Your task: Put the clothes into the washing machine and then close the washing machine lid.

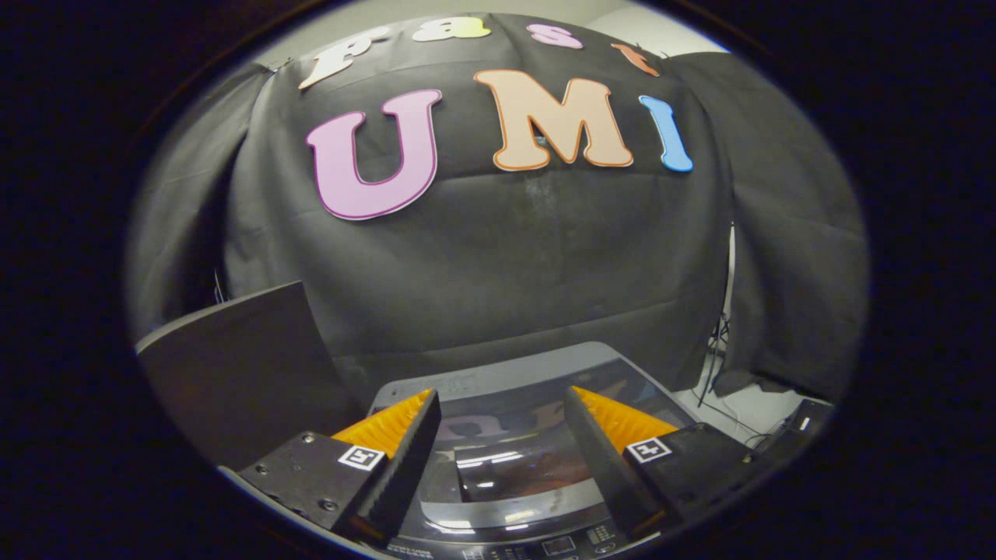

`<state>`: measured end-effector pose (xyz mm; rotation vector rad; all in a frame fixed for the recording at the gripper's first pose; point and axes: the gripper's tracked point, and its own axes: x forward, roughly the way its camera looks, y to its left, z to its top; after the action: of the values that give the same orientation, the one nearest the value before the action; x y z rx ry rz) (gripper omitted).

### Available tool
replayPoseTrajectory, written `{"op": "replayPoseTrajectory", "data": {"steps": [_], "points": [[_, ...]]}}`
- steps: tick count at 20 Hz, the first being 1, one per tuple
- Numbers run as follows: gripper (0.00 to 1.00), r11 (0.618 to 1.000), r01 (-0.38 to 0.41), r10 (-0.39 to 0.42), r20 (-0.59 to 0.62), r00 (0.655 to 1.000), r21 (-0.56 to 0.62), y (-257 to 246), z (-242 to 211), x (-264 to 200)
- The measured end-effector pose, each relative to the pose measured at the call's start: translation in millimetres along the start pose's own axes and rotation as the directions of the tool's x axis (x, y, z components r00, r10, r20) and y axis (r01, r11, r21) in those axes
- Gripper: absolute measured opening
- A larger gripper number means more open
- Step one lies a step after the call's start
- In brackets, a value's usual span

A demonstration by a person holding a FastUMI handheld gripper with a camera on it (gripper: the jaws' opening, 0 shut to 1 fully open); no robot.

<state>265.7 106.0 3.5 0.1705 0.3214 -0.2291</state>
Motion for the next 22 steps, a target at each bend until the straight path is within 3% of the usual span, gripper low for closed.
{"op": "replayPoseTrajectory", "data": {"steps": [7, 12, 22], "points": [[0.97, 0.997, -0.008, 0.008, 0.001, 1.000, -0.072, -0.8, -6.1, -28.7], [0.97, 0.981, -0.013, 0.017, 0.019, 1.000, -0.195, 3.1, -7.1, -52.6], [0.99, 0.970, -0.043, 0.023, -0.084, 0.996, -0.240, 13.2, -44.5, -90.5]]}}
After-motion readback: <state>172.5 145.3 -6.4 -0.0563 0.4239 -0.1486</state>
